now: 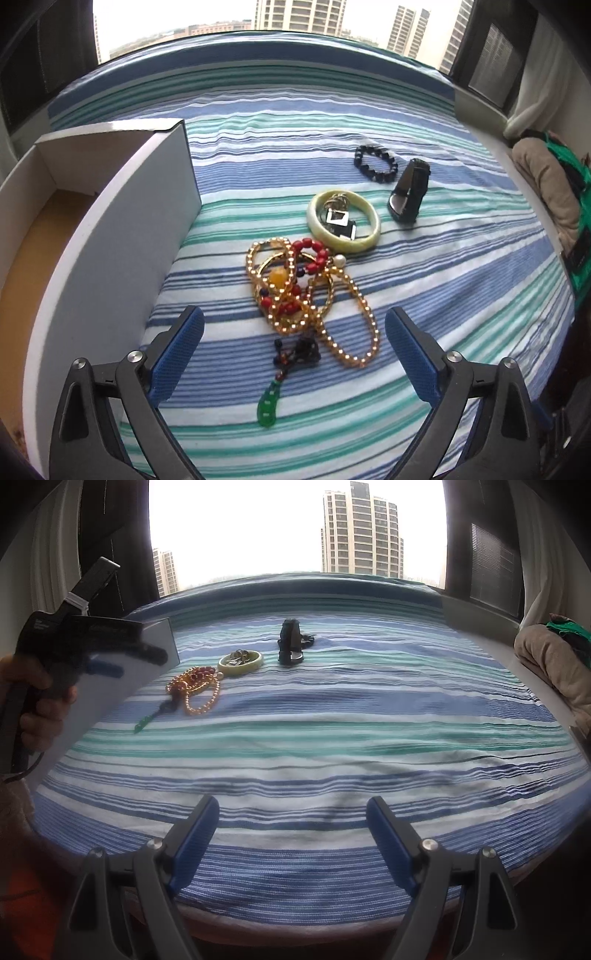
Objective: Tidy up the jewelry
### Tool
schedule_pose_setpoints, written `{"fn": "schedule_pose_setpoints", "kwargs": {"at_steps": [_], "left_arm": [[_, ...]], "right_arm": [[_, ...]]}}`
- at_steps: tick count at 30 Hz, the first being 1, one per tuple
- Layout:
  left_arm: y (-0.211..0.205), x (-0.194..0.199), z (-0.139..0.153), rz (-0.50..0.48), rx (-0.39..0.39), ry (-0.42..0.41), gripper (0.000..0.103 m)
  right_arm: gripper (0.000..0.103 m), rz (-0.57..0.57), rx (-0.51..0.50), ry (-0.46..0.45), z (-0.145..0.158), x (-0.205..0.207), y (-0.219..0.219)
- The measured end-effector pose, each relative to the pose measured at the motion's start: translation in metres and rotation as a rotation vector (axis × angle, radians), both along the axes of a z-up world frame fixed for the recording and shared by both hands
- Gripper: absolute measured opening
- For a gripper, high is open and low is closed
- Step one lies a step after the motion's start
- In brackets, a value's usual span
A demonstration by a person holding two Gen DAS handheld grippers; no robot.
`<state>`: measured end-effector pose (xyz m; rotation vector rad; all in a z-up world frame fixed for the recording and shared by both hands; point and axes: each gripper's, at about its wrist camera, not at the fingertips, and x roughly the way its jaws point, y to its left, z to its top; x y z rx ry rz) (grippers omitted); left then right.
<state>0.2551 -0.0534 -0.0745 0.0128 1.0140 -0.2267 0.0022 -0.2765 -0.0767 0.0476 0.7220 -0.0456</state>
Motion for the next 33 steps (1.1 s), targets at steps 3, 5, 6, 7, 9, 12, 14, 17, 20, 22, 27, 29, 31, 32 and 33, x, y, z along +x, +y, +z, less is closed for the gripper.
{"fn": "schedule_pose_setpoints", "kwargs": {"at_steps": [3,5,6,7,9,12,14,17,20,22,27,29,31,32,33], "left_arm": [[-0.012,0.025,-0.024,-0.004,0.048,0.056,0.078],[-0.016,0.031,-0.036,-0.009,0.068,0.09,0.063],[-0.017,0.031,-0.039,-0.004,0.088,0.093,0.047],[-0.017,0.029,-0.038,0.001,0.108,0.076,0.039],[-0.012,0.025,-0.033,-0.003,0.077,0.07,0.018],[-0.003,0.017,-0.019,-0.007,0.012,0.07,0.006],[-0.002,0.008,-0.006,-0.019,0.001,0.044,0.006],[0.002,-0.004,0.014,-0.033,-0.045,0.011,0.005],[0.004,-0.014,0.034,-0.041,-0.095,-0.016,0.005],[0.005,-0.02,0.048,-0.046,-0.13,-0.035,0.005],[0.008,-0.031,0.084,-0.072,-0.199,-0.083,0.005],[0.009,-0.036,0.096,-0.082,-0.219,-0.098,0.005],[0.009,-0.04,0.104,-0.087,-0.227,-0.114,0.005],[0.01,-0.042,0.107,-0.09,-0.23,-0.121,0.005],[0.01,-0.045,0.11,-0.091,-0.233,-0.126,0.005]], "right_arm": [[0.083,-0.004,0.0,0.002,-0.002,-0.004,-0.002],[0.083,-0.003,0.006,0.013,-0.005,-0.005,-0.003],[0.084,-0.002,0.01,0.019,-0.007,-0.005,-0.004],[0.083,-0.001,0.013,0.025,-0.008,-0.005,-0.004],[0.083,0.003,0.018,0.032,-0.01,-0.005,-0.005],[0.083,0.014,0.019,0.03,-0.01,-0.003,-0.003],[0.083,0.025,0.018,0.03,-0.009,-0.002,0.001],[0.084,0.04,0.011,0.029,-0.009,-0.003,0.007],[0.083,0.044,0.003,0.026,-0.008,-0.005,0.009],[0.083,0.04,0.002,0.024,-0.007,-0.006,0.01],[0.083,0.042,-0.002,0.022,-0.006,-0.007,0.011],[0.083,0.048,-0.005,0.019,-0.005,-0.008,0.013],[0.083,0.052,-0.008,0.016,-0.005,-0.009,0.015],[0.083,0.053,-0.008,0.015,-0.005,-0.01,0.015],[0.083,0.054,-0.008,0.014,-0.005,-0.01,0.015]]}}
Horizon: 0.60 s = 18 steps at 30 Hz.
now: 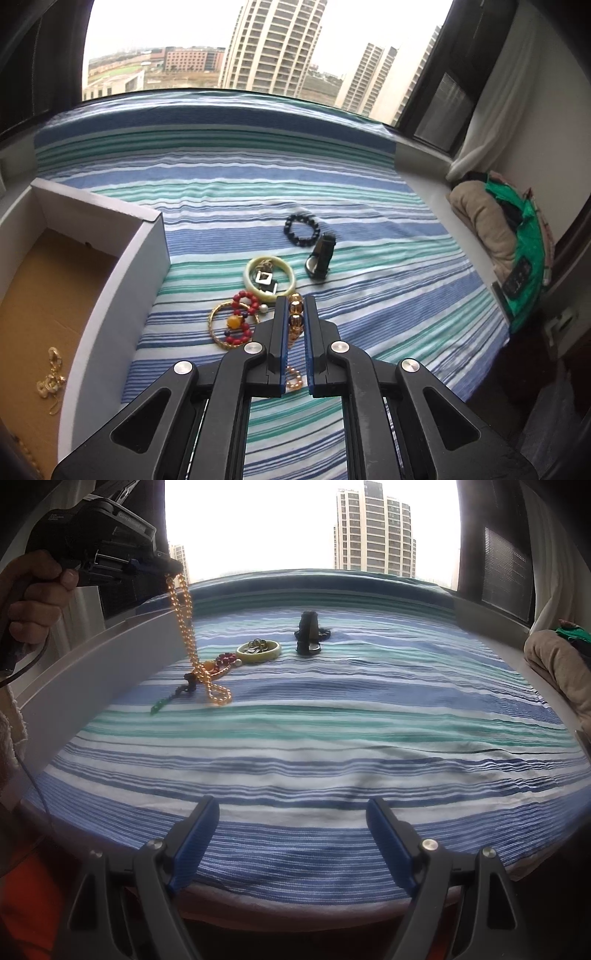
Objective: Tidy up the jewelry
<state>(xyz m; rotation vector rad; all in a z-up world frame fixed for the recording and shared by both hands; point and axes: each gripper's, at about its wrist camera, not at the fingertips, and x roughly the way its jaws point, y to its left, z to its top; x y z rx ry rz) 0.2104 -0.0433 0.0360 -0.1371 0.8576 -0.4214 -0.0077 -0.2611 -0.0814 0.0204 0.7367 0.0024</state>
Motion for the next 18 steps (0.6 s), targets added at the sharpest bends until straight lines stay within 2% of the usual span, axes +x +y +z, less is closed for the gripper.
{"fn": "schedule_pose_setpoints", "kwargs": {"at_steps": [18], "left_arm": [[0.018,-0.02,0.033,0.0,-0.076,-0.051,0.005]], "right_arm": [[0.083,-0.009,0.007,0.002,0.0,0.0,-0.002]]}}
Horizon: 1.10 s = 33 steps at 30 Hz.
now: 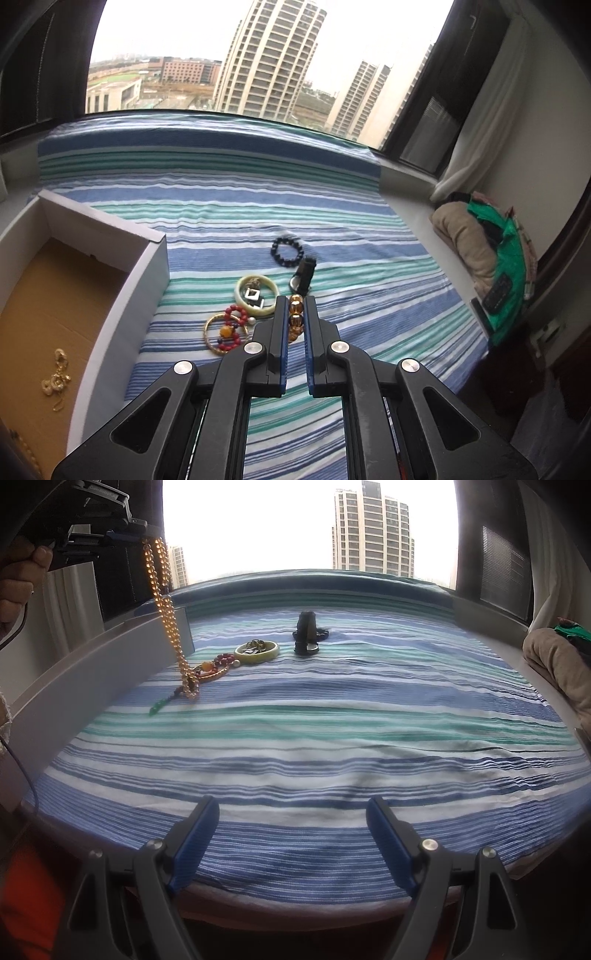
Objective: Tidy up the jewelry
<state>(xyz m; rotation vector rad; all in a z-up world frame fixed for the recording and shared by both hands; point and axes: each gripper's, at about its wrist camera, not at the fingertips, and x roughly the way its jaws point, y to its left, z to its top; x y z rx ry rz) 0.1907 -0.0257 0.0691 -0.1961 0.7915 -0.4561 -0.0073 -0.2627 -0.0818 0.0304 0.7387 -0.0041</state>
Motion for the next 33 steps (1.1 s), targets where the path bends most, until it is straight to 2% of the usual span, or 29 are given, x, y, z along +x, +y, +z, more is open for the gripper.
{"fn": "schedule_pose_setpoints", "kwargs": {"at_steps": [33], "left_arm": [[0.025,-0.022,0.023,0.017,-0.071,-0.037,0.005]], "right_arm": [[0.083,0.009,-0.009,0.005,0.0,-0.001,0.005]]}}
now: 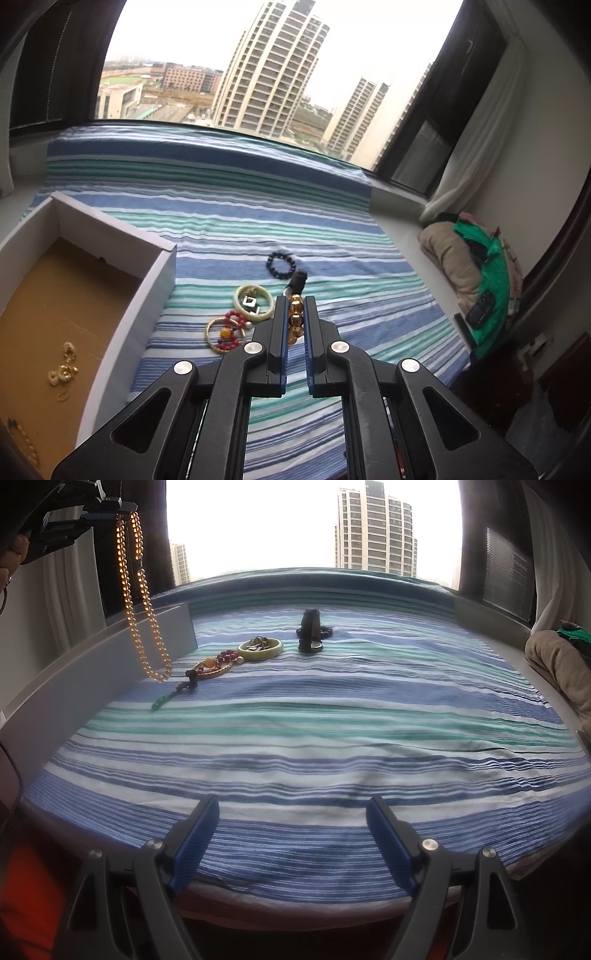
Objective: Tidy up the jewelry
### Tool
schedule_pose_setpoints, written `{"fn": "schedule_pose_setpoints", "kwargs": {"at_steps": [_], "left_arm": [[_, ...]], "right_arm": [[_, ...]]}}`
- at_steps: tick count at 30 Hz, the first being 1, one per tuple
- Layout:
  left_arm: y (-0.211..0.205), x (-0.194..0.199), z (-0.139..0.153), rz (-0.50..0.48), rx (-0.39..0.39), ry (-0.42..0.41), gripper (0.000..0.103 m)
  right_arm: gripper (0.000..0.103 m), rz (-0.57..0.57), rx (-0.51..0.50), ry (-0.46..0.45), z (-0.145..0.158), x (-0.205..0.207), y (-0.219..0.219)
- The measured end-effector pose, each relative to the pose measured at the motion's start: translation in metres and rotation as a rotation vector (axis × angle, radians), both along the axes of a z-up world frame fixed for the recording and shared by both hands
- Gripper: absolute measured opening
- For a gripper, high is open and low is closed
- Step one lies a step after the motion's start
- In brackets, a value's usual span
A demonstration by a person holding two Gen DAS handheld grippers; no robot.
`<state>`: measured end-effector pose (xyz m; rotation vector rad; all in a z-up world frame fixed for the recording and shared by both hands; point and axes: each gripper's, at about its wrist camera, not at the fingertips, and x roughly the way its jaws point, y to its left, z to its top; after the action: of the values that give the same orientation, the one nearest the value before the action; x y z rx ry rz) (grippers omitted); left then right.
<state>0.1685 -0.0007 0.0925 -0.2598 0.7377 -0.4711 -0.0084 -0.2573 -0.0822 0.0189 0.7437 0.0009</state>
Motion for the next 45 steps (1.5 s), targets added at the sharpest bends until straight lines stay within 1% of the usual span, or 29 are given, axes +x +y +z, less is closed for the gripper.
{"fn": "schedule_pose_setpoints", "kwargs": {"at_steps": [8,13,15,18,20,21,22,24,26,28,30,32,34,36,40,42,44,45], "left_arm": [[0.009,-0.006,0.005,0.01,-0.015,-0.006,0.005],[0.017,-0.011,0.011,0.028,-0.013,-0.012,0.005],[0.021,-0.015,0.014,0.034,-0.012,-0.02,0.005],[0.028,-0.02,0.015,0.044,-0.019,-0.027,0.005],[0.034,-0.023,0.017,0.051,-0.028,-0.028,0.005],[0.036,-0.025,0.017,0.056,-0.031,-0.029,0.005],[0.039,-0.026,0.018,0.06,-0.033,-0.031,0.005],[0.045,-0.03,0.021,0.07,-0.034,-0.036,0.005],[0.05,-0.033,0.022,0.081,-0.032,-0.04,0.005],[0.054,-0.035,0.022,0.091,-0.031,-0.038,0.005],[0.059,-0.037,0.019,0.101,-0.036,-0.032,0.005],[0.066,-0.039,0.015,0.11,-0.047,-0.025,0.005],[0.072,-0.04,0.012,0.119,-0.054,-0.02,0.005],[0.078,-0.041,0.009,0.125,-0.054,-0.018,0.005],[0.085,-0.039,0.001,0.125,-0.065,0.0,0.005],[0.087,-0.038,-0.002,0.123,-0.073,0.009,0.005],[0.089,-0.041,-0.005,0.117,-0.081,0.013,0.005],[0.09,-0.042,-0.005,0.114,-0.083,0.011,0.005]], "right_arm": [[0.083,0.013,-0.006,-0.002,0.001,0.001,0.001],[0.083,0.022,0.02,-0.023,0.015,0.013,-0.012],[0.083,0.054,0.062,-0.011,0.023,0.029,-0.022],[0.083,0.11,0.2,0.041,0.037,0.068,-0.035],[0.083,0.161,0.291,0.078,0.045,0.101,-0.035],[0.081,0.191,0.328,0.114,0.046,0.12,-0.031],[0.065,0.216,0.371,0.148,0.046,0.139,-0.027],[0.047,0.234,0.429,0.22,0.042,0.176,-0.014],[0.043,0.234,0.472,0.273,0.034,0.214,0.003],[0.042,0.211,0.498,0.319,0.023,0.25,0.019],[0.041,0.176,0.51,0.376,0.009,0.281,0.035],[0.032,0.158,0.5,0.462,-0.007,0.304,0.053],[0.029,0.122,0.501,0.519,-0.018,0.318,0.066],[0.029,0.091,0.443,0.527,-0.021,0.325,0.078],[0.029,0.018,0.375,0.523,-0.018,0.331,0.092],[0.031,-0.009,0.339,0.518,-0.016,0.333,0.098],[0.038,-0.02,0.312,0.506,-0.014,0.334,0.105],[0.04,-0.024,0.306,0.499,-0.014,0.333,0.106]]}}
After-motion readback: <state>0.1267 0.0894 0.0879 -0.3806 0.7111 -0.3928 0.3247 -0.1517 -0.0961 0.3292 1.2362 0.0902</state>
